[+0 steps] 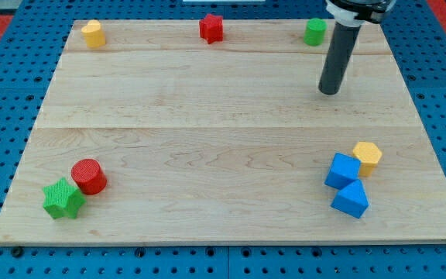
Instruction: Move the yellow hexagon to the center left of the board
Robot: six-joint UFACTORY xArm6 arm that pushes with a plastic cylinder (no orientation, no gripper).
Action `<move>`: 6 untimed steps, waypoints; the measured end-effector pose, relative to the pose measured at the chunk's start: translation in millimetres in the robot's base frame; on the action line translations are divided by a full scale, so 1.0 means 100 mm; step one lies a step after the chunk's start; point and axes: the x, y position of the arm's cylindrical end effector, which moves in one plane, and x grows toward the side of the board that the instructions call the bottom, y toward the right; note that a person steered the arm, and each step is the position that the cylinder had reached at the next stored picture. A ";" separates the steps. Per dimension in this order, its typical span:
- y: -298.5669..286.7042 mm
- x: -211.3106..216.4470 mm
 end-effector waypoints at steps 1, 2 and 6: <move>0.00 0.10; 0.00 0.20; 0.04 1.34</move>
